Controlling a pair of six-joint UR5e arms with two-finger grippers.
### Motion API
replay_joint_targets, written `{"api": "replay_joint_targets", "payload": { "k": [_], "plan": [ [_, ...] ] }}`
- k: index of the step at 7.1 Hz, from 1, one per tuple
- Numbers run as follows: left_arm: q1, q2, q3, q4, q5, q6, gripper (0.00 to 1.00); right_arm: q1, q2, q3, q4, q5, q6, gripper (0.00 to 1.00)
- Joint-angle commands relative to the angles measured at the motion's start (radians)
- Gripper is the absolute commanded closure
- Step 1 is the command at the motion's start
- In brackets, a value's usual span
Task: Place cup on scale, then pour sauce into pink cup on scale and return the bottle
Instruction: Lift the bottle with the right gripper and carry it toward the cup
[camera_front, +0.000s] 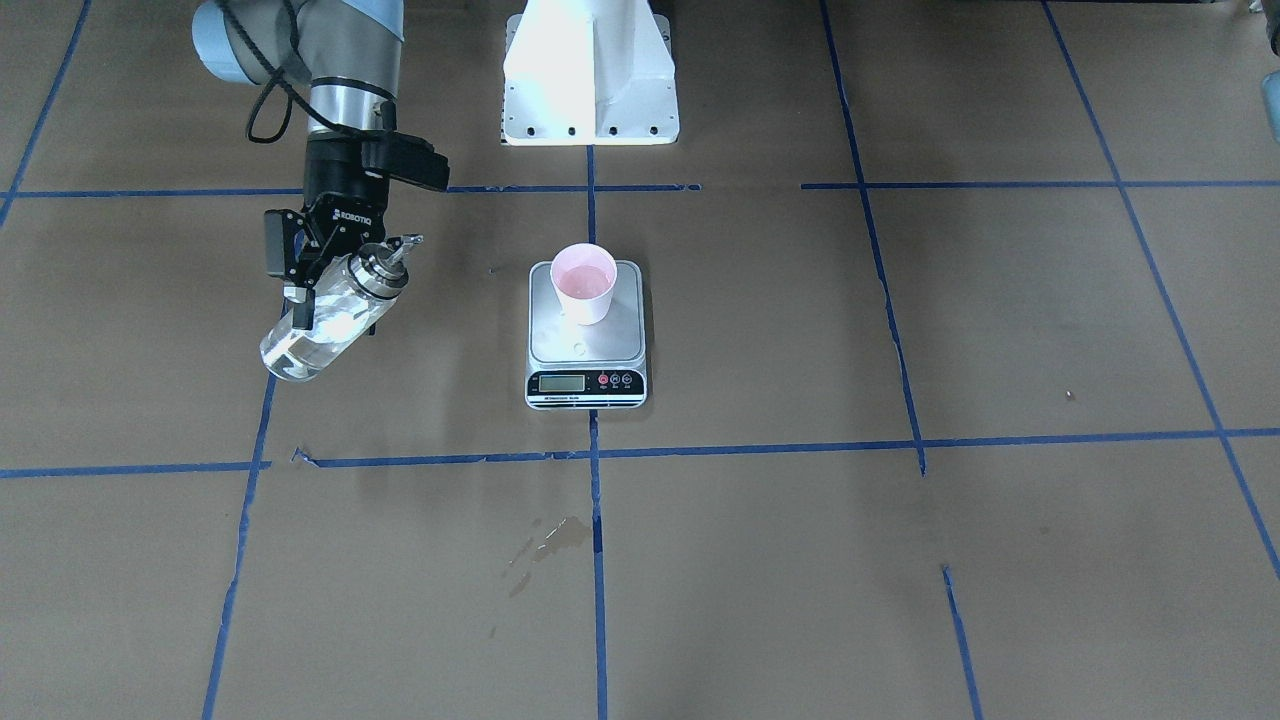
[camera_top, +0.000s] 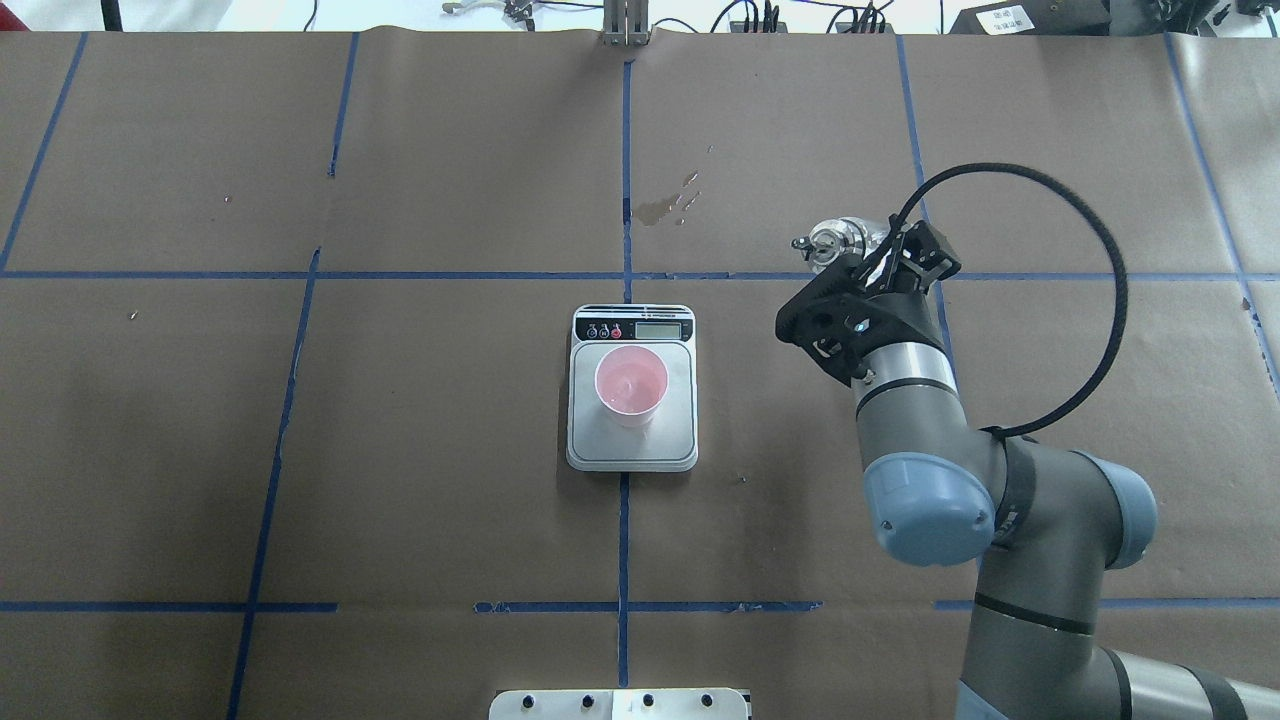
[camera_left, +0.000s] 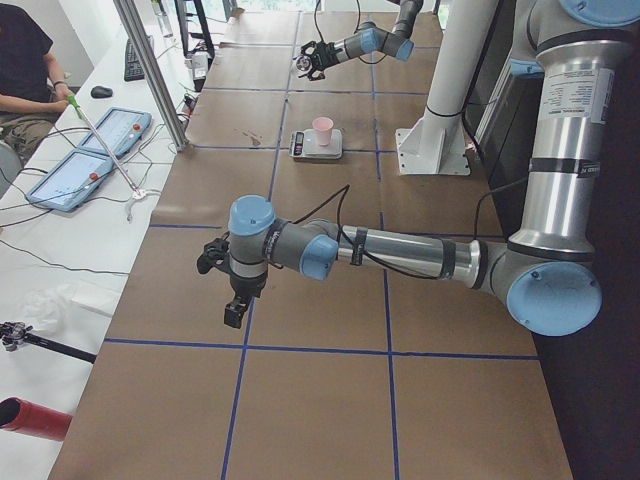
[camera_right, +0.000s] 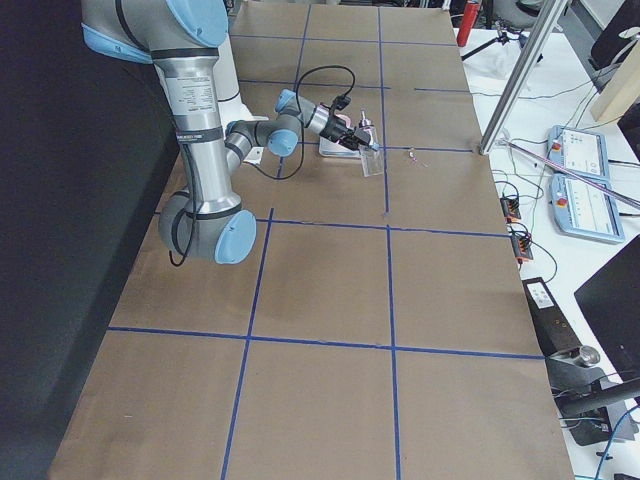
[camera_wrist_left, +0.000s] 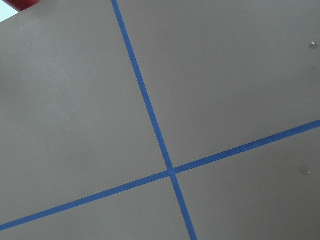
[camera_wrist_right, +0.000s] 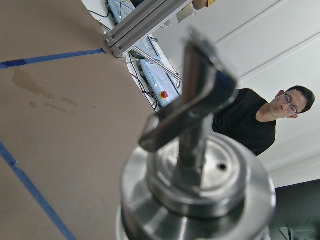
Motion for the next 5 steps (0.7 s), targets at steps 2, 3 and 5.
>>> {"api": "replay_joint_targets", "payload": {
  "k": [2, 3, 5],
  "plan": [
    [-0.001, 0.008, 0.05, -0.064, -0.002, 0.01, 0.0, -0.064, 0.054, -0.03, -0.133, -0.14, -0.129, 1.0],
    [-0.001, 0.018, 0.043, -0.065, -0.002, 0.045, 0.0, -0.069, 0.115, -0.051, -0.233, -0.145, -0.129, 1.0],
    [-0.003, 0.028, 0.04, -0.065, -0.001, 0.122, 0.0, -0.073, 0.154, -0.096, -0.28, -0.178, -0.131, 1.0]
  ]
}}
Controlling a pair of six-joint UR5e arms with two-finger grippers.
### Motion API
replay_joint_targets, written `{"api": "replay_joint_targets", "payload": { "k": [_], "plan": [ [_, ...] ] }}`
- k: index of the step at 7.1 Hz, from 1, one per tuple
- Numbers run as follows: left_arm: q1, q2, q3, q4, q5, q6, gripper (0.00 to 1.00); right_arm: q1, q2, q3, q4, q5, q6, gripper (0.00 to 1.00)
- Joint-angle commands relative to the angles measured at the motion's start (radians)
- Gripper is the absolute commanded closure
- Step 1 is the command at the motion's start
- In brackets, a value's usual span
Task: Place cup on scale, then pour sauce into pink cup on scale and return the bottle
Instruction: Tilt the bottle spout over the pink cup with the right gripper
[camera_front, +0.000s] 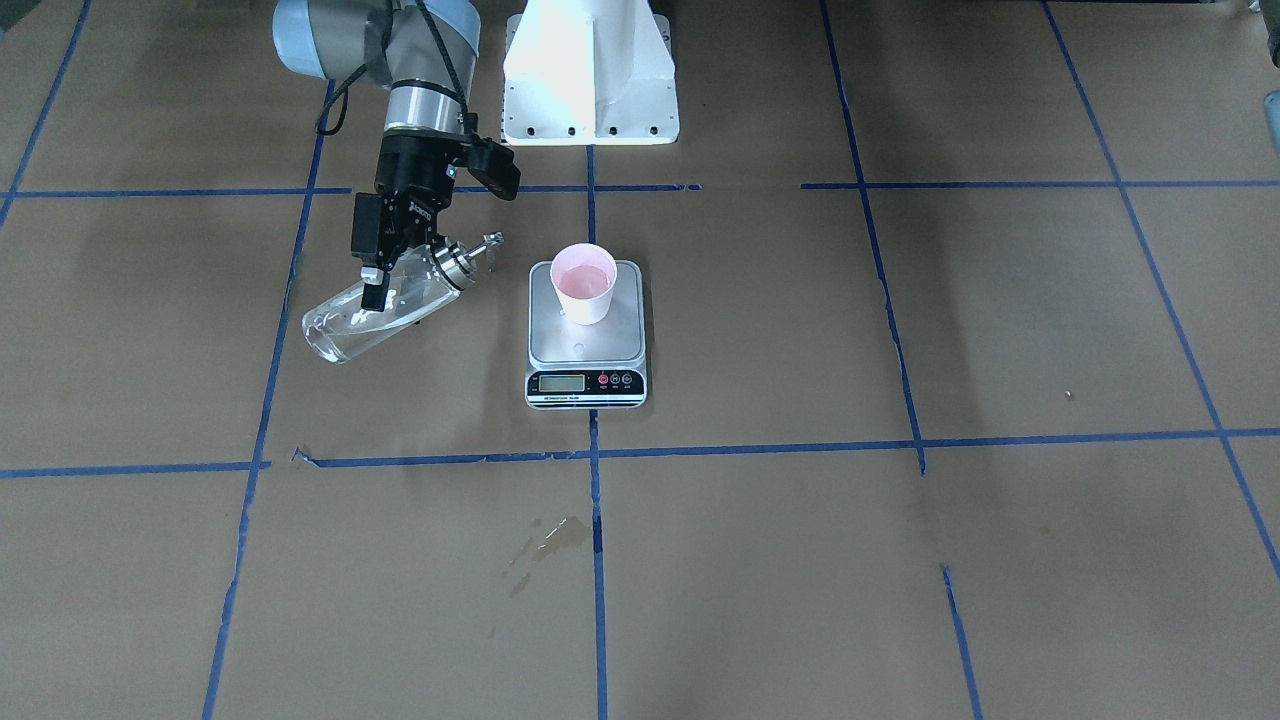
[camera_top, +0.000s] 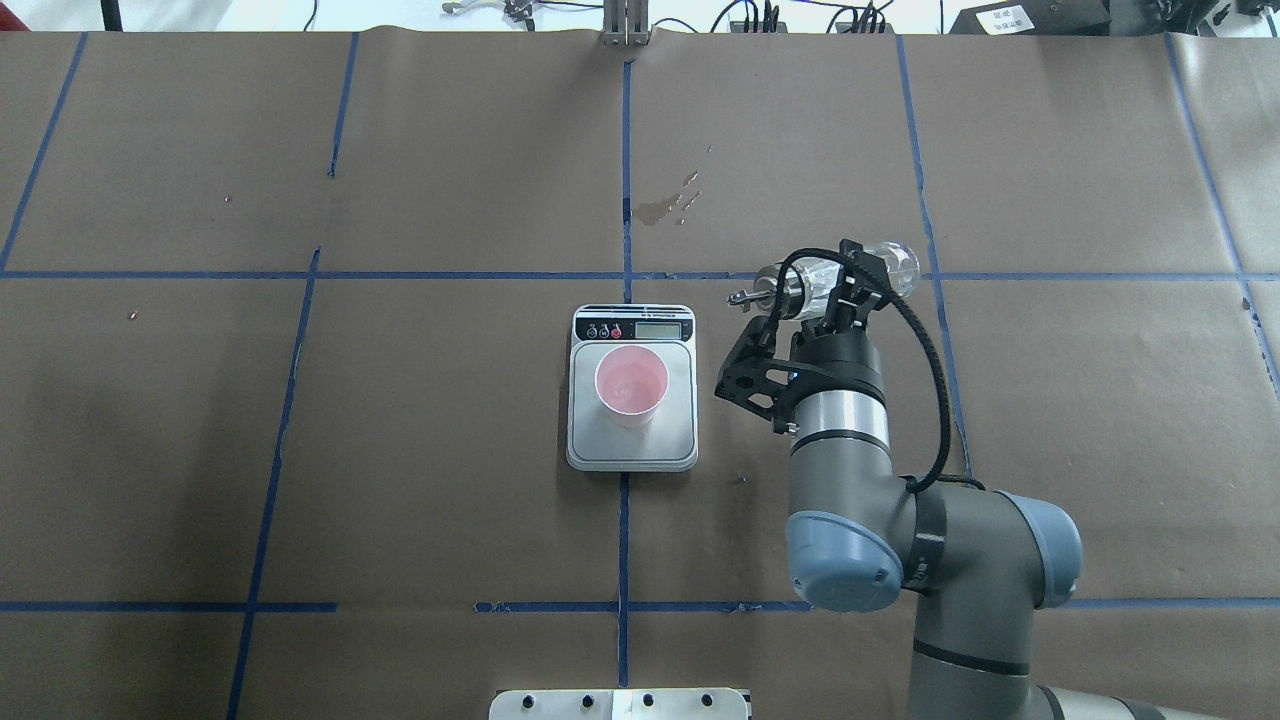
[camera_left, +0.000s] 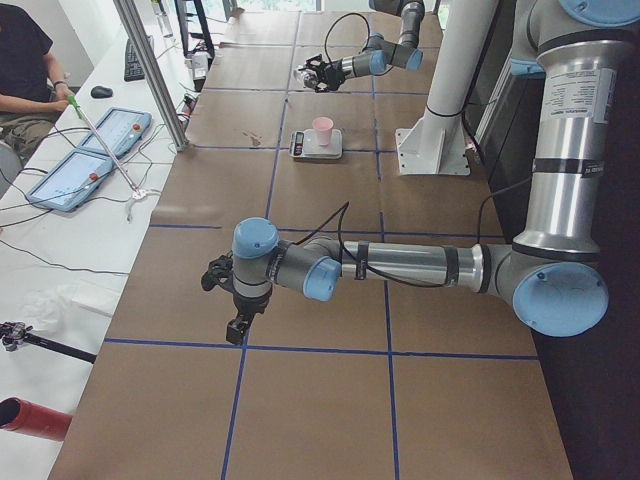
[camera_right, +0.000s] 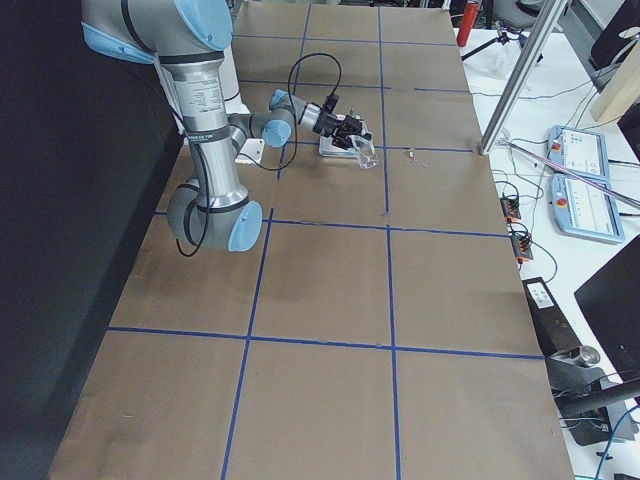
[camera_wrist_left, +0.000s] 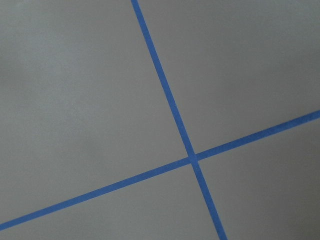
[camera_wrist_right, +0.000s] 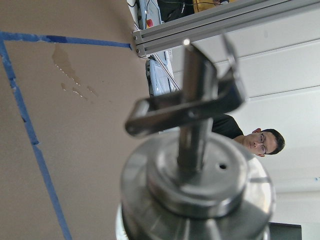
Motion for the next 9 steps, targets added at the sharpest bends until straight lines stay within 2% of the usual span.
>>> {"api": "replay_joint_targets", "payload": {
  "k": [1, 4, 9],
  "plan": [
    [-0.003, 0.003, 0.001, 0.0, 0.002, 0.034, 0.0, -0.008, 0.03, -0.048, -0.039, -0.046, -0.004, 1.0],
    [-0.006, 0.003, 0.002, 0.001, 0.002, 0.034, 0.0, -0.017, 0.114, -0.109, -0.124, -0.118, -0.117, 1.0],
    [-0.007, -0.011, 0.005, 0.014, 0.002, 0.034, 0.0, -0.015, 0.116, -0.106, -0.134, -0.244, -0.515, 1.0]
  ]
}}
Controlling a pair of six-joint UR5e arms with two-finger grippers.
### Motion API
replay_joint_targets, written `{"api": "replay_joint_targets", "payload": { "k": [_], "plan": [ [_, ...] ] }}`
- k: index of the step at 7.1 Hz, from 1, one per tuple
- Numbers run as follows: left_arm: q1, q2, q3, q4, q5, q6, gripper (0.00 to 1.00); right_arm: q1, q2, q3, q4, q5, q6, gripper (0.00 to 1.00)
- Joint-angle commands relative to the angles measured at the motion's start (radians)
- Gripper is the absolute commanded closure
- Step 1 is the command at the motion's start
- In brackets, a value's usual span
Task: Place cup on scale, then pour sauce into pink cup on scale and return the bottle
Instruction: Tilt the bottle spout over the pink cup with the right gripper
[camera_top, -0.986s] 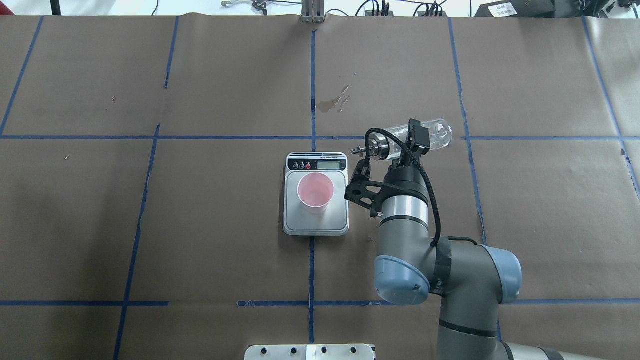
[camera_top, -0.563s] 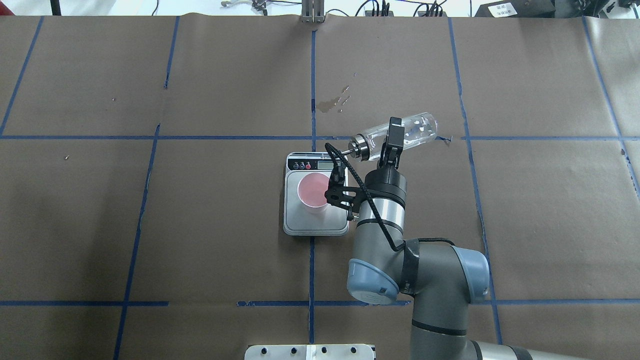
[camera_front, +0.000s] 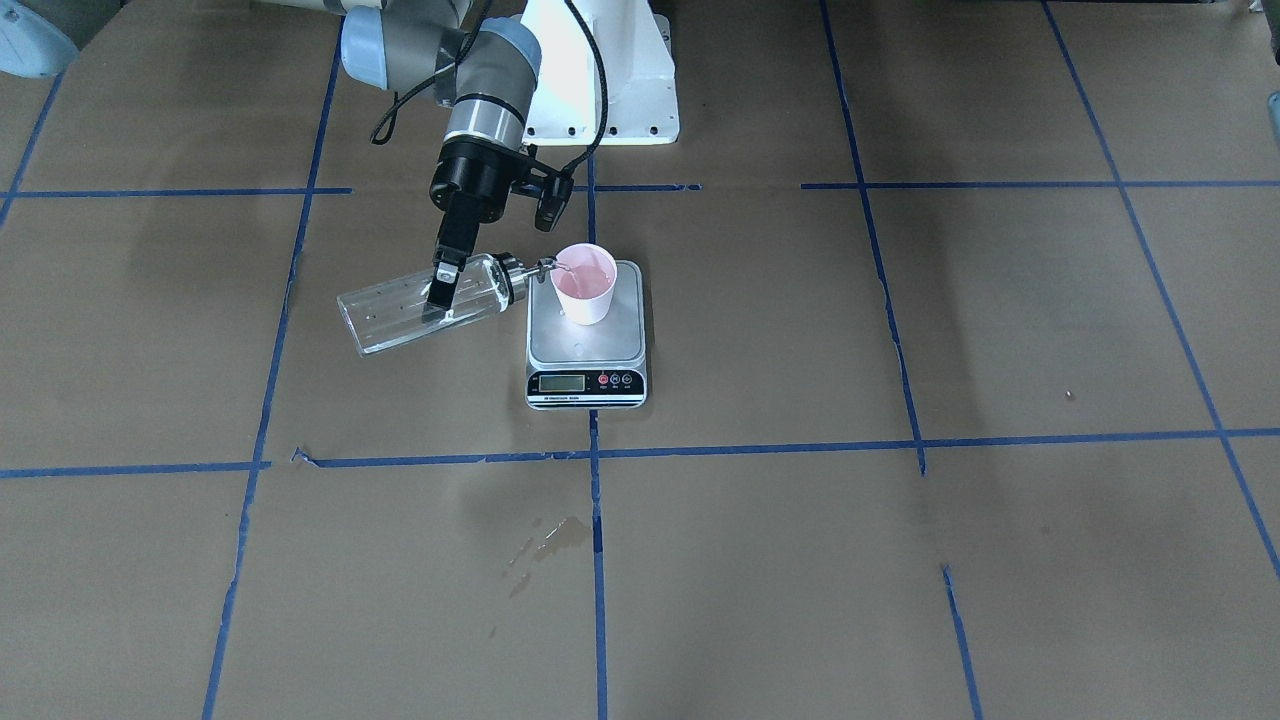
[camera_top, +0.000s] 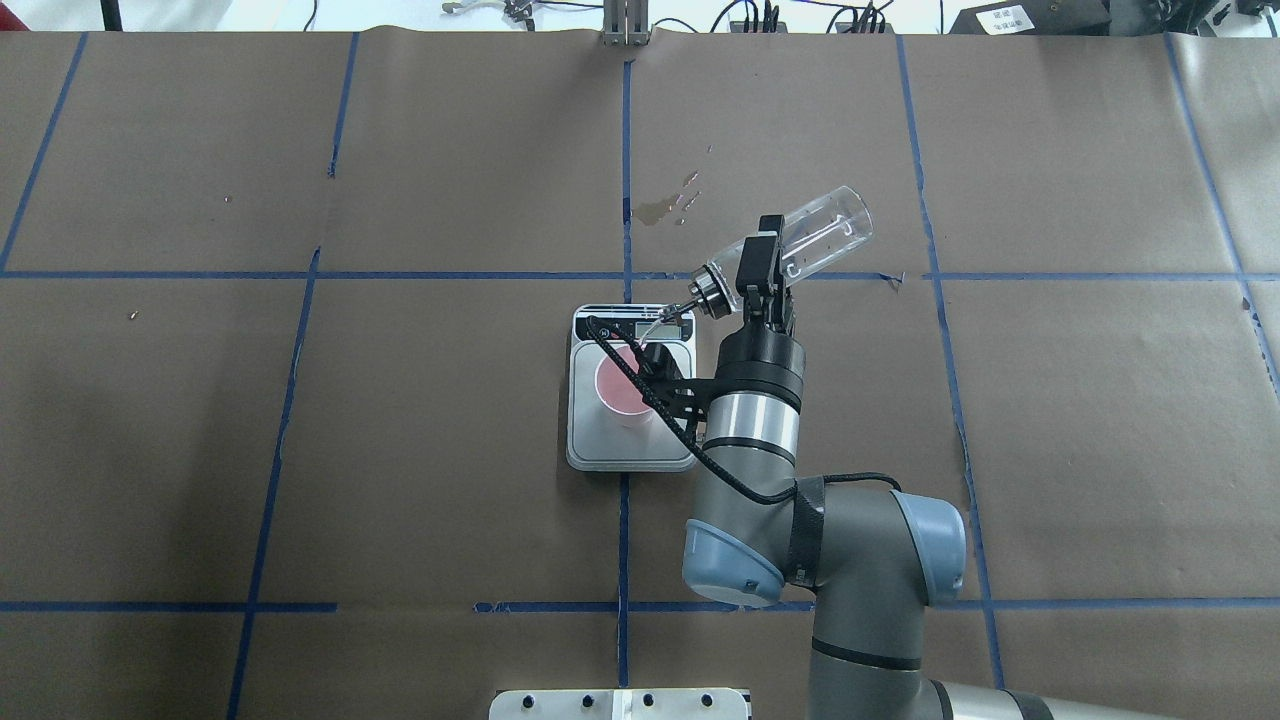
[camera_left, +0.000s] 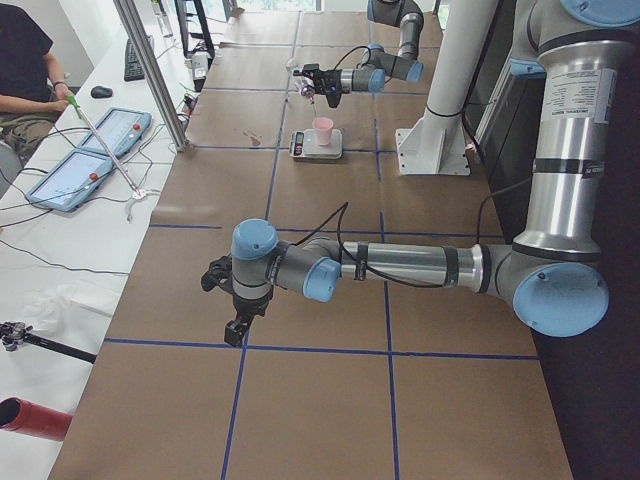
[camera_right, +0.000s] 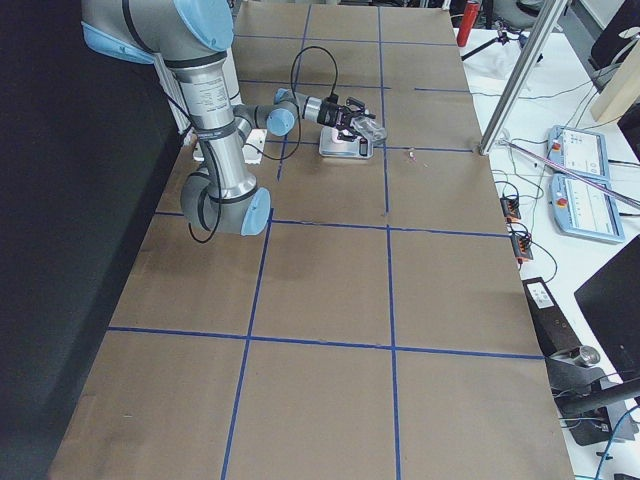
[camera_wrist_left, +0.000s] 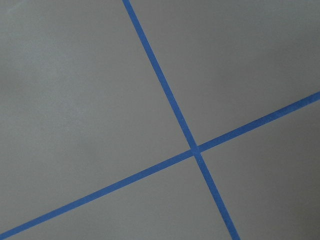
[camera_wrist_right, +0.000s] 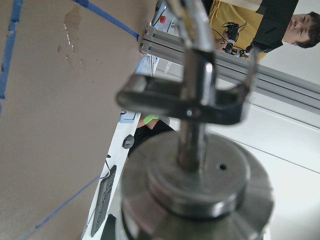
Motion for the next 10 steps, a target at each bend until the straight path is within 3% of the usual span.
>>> {"api": "replay_joint_targets", "payload": {
  "k": [1, 3, 6, 10],
  "plan": [
    [0.0, -0.004, 0.001, 0.002, 0.0, 0.0, 0.0, 0.001, -0.008, 0.004, 0.0, -0.037, -0.096, 1.0],
    [0.0, -0.006, 0.001, 0.002, 0.0, -0.002, 0.0, -0.001, -0.011, 0.01, 0.001, -0.057, -0.195, 1.0],
    [0.0, -0.007, 0.001, 0.001, 0.0, -0.002, 0.0, -0.036, -0.011, 0.052, 0.015, -0.046, -0.171, 1.0],
    [-0.002, -0.009, -0.004, 0.002, 0.0, -0.006, 0.0, -0.053, -0.041, 0.051, 0.016, 0.022, 0.213, 1.0]
  ]
}}
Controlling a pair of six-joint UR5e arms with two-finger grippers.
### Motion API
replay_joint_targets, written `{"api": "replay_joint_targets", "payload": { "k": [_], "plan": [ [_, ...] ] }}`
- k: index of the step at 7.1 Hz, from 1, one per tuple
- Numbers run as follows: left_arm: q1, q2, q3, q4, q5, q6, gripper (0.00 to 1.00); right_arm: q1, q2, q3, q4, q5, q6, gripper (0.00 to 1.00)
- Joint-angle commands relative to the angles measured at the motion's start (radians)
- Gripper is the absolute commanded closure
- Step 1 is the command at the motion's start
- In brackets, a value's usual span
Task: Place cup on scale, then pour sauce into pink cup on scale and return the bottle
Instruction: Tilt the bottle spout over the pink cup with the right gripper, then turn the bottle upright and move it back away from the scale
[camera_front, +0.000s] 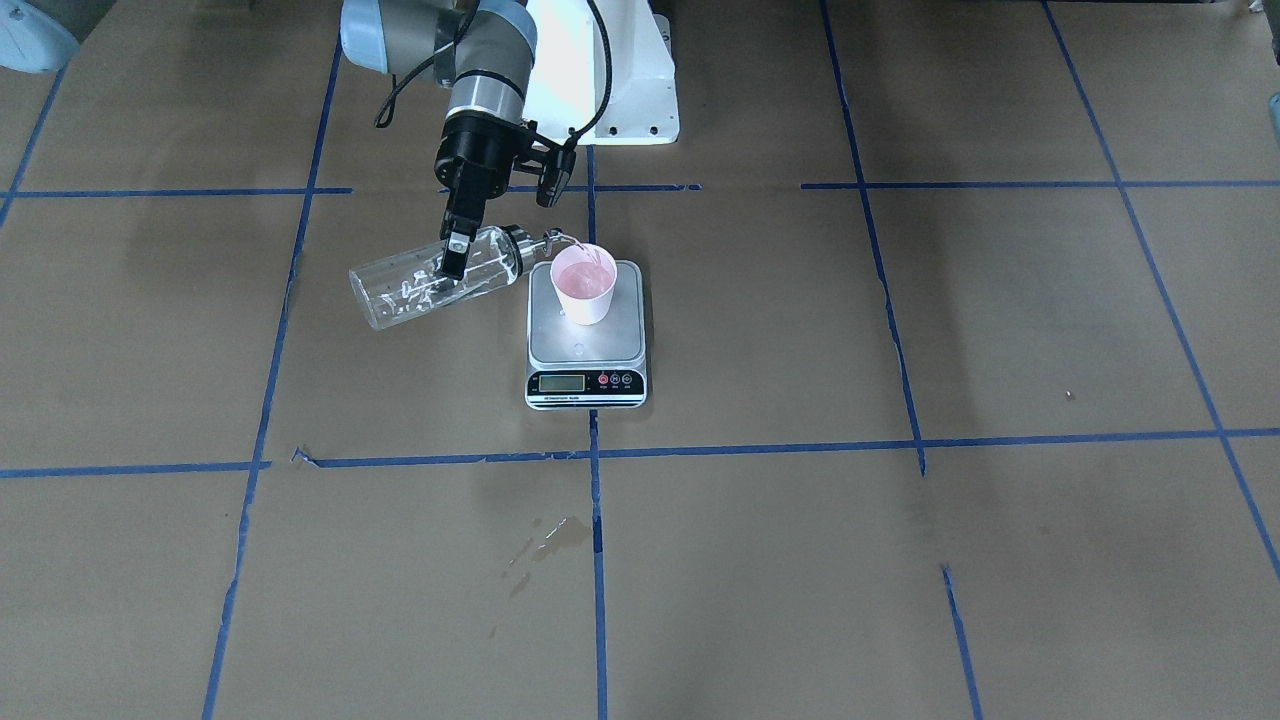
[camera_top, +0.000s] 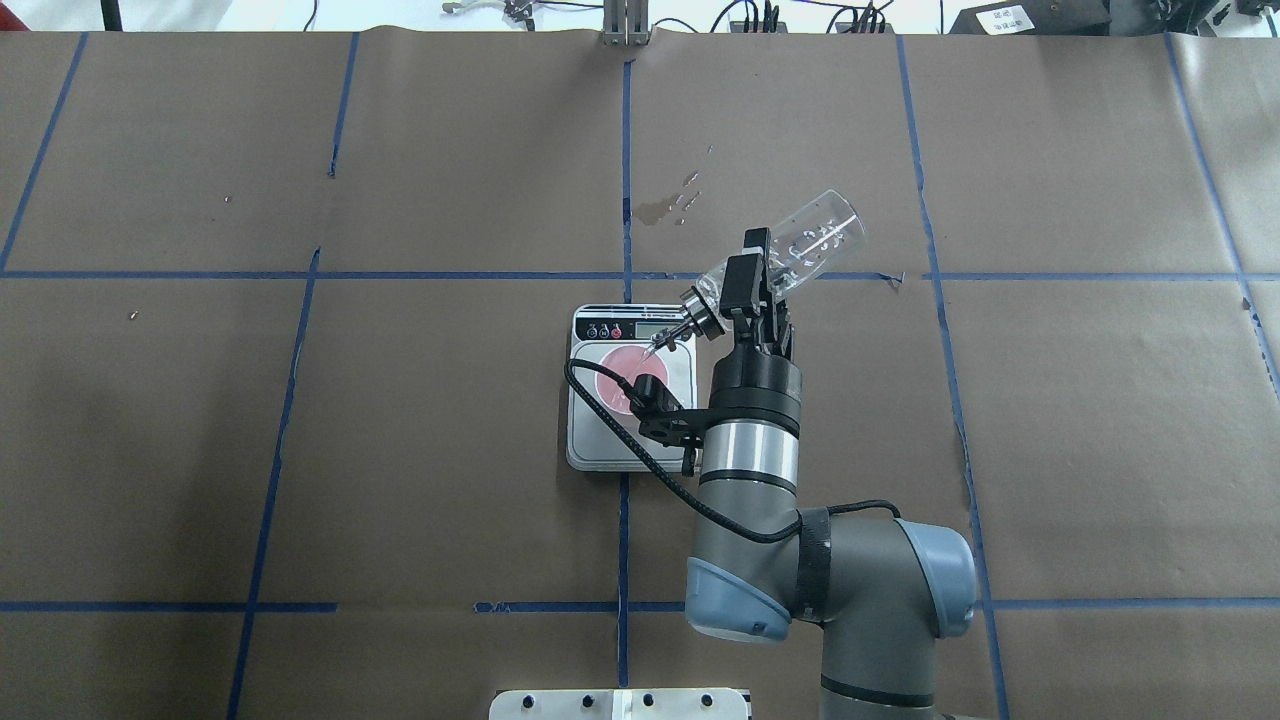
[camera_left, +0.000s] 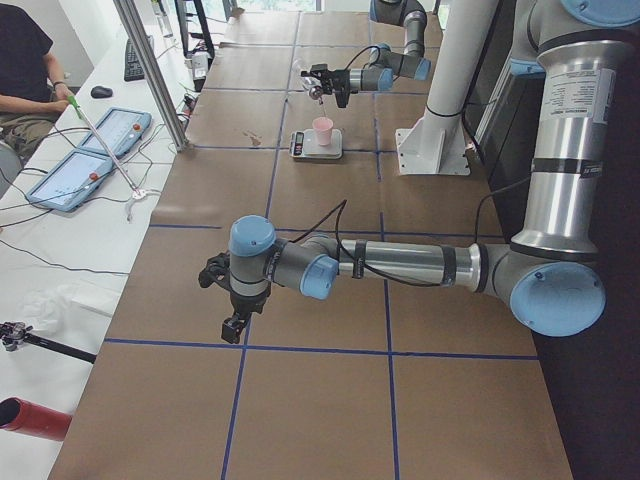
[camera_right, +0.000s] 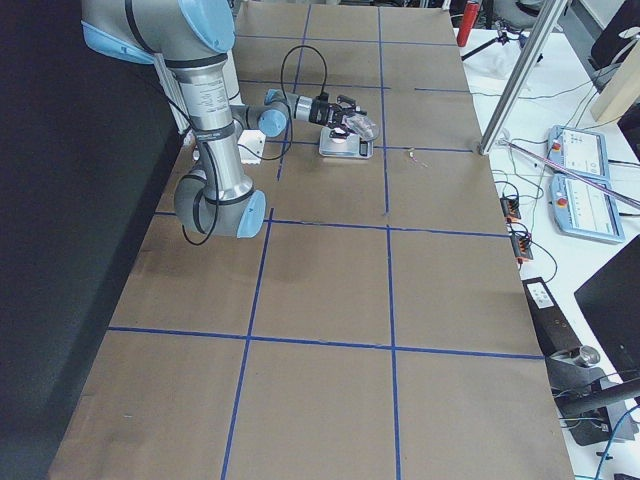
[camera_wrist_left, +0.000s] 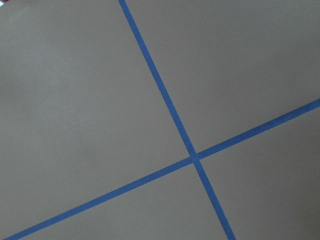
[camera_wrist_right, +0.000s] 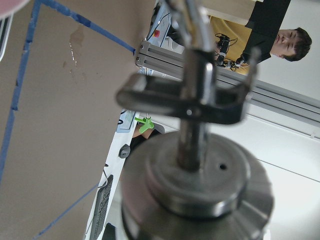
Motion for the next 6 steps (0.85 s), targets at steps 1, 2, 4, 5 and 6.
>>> {"api": "replay_joint_targets", "payload": {
  "k": [1, 2, 4, 5, 6],
  "plan": [
    [-0.004, 0.0, -0.003, 0.001, 0.0, -0.001, 0.0, 0.001, -0.006, 0.044, 0.001, 0.083, 0.196, 1.0],
    [-0.008, 0.0, -0.005, 0.001, 0.0, 0.0, 0.0, 0.002, -0.007, 0.085, 0.006, 0.13, 0.224, 1.0],
    [-0.008, -0.005, -0.005, 0.001, 0.0, -0.001, 0.0, 0.005, -0.013, 0.122, 0.007, 0.201, 0.366, 1.0],
    [-0.008, -0.006, -0.005, 0.001, 0.0, -0.001, 0.0, 0.007, -0.031, 0.191, 0.007, 0.265, 0.427, 1.0],
    [-0.008, -0.008, -0.005, 0.001, 0.0, -0.001, 0.0, 0.019, -0.034, 0.239, 0.007, 0.325, 0.481, 1.0]
  ]
}}
